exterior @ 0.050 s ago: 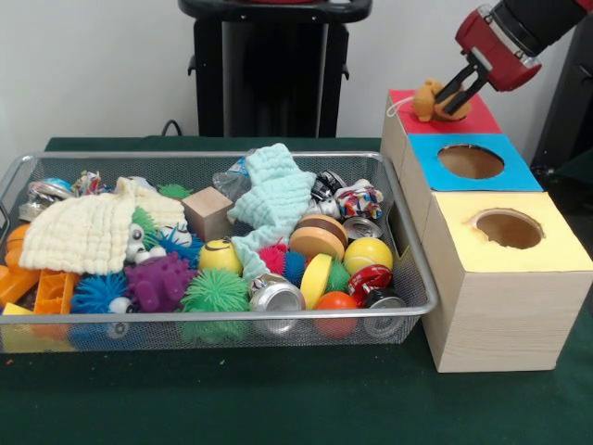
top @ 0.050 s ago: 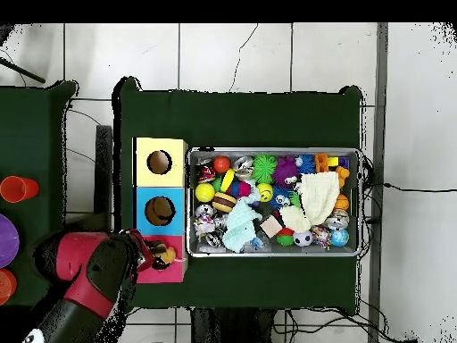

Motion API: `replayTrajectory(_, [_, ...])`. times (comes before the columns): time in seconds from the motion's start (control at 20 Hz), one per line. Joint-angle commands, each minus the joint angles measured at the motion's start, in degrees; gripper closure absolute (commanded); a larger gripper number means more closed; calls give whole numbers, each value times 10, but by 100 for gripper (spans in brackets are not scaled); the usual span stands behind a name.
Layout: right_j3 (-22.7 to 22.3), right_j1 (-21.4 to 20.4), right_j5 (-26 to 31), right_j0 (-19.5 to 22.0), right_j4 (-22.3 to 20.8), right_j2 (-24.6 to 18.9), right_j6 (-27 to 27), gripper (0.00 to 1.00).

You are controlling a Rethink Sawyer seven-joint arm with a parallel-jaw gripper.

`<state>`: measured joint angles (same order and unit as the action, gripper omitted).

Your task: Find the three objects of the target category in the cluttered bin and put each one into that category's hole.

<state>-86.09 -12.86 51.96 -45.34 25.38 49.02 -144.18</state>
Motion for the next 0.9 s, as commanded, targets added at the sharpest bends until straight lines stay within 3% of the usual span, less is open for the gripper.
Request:
replayTrajectory(0.05, [13, 23, 29, 12, 13, -44, -163, 100])
replayTrajectory(0.9, [4, 21, 32, -12, 35, -53, -204, 100])
